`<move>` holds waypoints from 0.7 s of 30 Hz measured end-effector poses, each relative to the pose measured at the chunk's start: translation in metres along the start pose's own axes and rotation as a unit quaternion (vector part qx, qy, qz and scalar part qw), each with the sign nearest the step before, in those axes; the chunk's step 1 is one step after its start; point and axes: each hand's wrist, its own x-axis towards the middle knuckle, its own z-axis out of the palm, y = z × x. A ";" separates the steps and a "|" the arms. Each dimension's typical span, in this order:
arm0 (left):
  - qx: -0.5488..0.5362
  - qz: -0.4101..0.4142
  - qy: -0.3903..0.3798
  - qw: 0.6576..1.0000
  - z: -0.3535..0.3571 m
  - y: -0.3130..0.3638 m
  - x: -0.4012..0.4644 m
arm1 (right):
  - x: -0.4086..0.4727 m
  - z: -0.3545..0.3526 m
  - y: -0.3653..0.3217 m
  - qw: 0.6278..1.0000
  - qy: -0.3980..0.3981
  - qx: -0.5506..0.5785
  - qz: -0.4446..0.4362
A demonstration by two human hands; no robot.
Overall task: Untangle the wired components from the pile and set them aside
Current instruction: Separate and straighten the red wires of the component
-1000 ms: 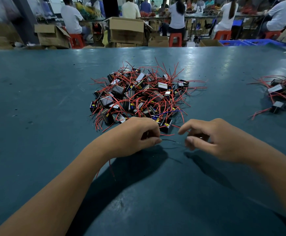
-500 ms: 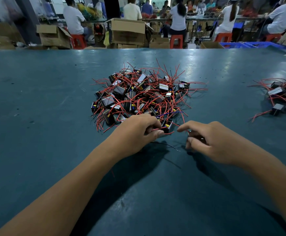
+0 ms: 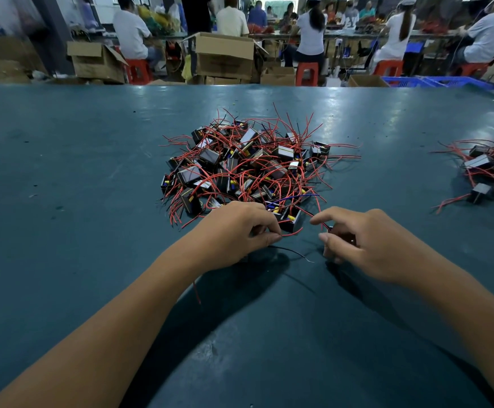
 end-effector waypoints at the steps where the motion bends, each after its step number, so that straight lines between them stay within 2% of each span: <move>1: 0.001 0.004 -0.002 1.000 0.000 0.000 0.000 | 0.000 0.000 0.001 1.000 0.007 0.003 0.002; 14: 0.012 0.007 -0.001 1.000 -0.003 -0.002 -0.001 | 0.002 0.004 0.001 0.997 0.064 0.016 -0.039; 19: 0.011 -0.014 0.018 1.000 -0.009 -0.008 -0.001 | 0.007 0.006 0.005 0.980 0.191 0.057 -0.013; 21: 0.013 -0.023 0.030 0.999 -0.009 -0.009 0.000 | 0.011 0.012 0.003 0.979 0.198 0.045 -0.009</move>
